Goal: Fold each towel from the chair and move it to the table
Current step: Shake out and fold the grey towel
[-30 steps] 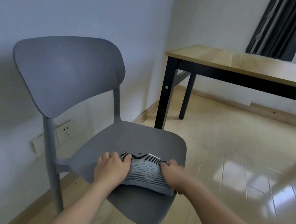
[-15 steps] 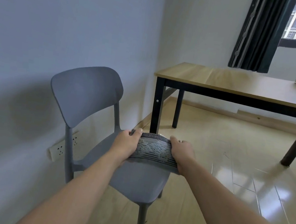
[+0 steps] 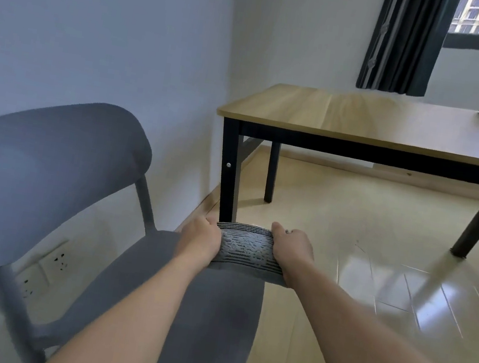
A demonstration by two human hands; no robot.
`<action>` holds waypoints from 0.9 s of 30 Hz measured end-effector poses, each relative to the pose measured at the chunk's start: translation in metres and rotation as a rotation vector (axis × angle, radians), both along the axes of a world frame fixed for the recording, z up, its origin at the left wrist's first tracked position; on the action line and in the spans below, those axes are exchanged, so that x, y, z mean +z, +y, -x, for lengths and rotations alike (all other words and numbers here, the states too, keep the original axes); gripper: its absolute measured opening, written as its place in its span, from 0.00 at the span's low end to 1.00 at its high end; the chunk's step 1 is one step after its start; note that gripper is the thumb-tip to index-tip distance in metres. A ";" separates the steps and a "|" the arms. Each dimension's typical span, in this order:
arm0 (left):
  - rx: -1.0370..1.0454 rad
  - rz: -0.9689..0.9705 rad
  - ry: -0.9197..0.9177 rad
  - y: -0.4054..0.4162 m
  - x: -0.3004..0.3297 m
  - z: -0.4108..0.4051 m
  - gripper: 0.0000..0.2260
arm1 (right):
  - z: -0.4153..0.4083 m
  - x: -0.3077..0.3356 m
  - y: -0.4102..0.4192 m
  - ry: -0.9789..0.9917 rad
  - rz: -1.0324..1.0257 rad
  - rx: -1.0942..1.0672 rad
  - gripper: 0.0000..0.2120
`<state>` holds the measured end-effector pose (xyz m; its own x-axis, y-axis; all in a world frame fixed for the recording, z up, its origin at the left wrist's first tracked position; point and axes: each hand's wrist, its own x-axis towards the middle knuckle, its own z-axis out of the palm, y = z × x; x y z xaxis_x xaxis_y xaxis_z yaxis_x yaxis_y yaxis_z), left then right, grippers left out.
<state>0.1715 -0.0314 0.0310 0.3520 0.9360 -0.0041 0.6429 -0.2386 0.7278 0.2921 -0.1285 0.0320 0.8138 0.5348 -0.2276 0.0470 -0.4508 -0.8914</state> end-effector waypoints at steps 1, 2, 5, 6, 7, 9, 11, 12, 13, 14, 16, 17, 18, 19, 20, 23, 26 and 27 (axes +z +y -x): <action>-0.005 -0.012 0.015 0.004 0.017 -0.011 0.15 | -0.010 0.017 0.004 0.005 0.010 -0.008 0.17; -0.014 -0.028 0.021 0.008 0.038 -0.021 0.14 | -0.020 0.038 0.007 0.010 0.015 -0.008 0.17; -0.026 -0.061 0.011 0.015 0.126 -0.048 0.15 | -0.048 0.126 0.011 0.071 -0.011 -0.015 0.17; -0.030 -0.061 -0.002 0.017 0.159 -0.057 0.16 | -0.056 0.161 0.011 0.090 -0.022 -0.022 0.17; -0.033 -0.060 -0.019 0.017 0.196 -0.066 0.17 | -0.065 0.199 0.011 0.097 -0.036 -0.030 0.17; -0.032 -0.070 -0.053 0.012 0.276 -0.082 0.16 | -0.083 0.282 0.006 0.097 -0.064 -0.048 0.18; -0.044 -0.079 -0.080 -0.001 0.362 -0.093 0.16 | -0.099 0.368 -0.005 0.093 -0.074 -0.041 0.19; -0.051 -0.078 -0.094 -0.010 0.402 -0.096 0.17 | -0.104 0.409 -0.013 0.090 -0.069 -0.031 0.19; -0.056 -0.075 -0.105 -0.020 0.439 -0.097 0.17 | -0.107 0.446 -0.023 0.087 -0.071 -0.024 0.19; -0.060 -0.074 -0.118 -0.031 0.473 -0.098 0.18 | -0.110 0.478 -0.033 0.091 -0.076 -0.019 0.19; -0.063 -0.070 -0.142 -0.055 0.527 -0.099 0.18 | -0.114 0.530 -0.054 0.098 -0.084 -0.025 0.19; -0.056 -0.062 -0.147 -0.066 0.546 -0.100 0.18 | -0.116 0.548 -0.064 0.104 -0.084 -0.028 0.20; -0.046 -0.050 -0.149 -0.076 0.561 -0.101 0.18 | -0.118 0.564 -0.073 0.111 -0.089 -0.031 0.20; -0.037 -0.035 -0.150 -0.085 0.574 -0.104 0.19 | -0.120 0.577 -0.081 0.117 -0.094 -0.032 0.20; -0.035 -0.025 -0.150 -0.092 0.582 -0.108 0.19 | -0.124 0.586 -0.088 0.119 -0.107 -0.034 0.19; -0.069 -0.037 -0.156 -0.106 0.594 -0.125 0.19 | -0.139 0.595 -0.105 0.111 -0.137 -0.050 0.19; -0.106 -0.074 -0.153 -0.120 0.600 -0.152 0.18 | -0.163 0.597 -0.124 0.116 -0.149 -0.065 0.18; -0.110 -0.083 -0.151 -0.127 0.602 -0.162 0.18 | -0.174 0.599 -0.131 0.118 -0.142 -0.060 0.19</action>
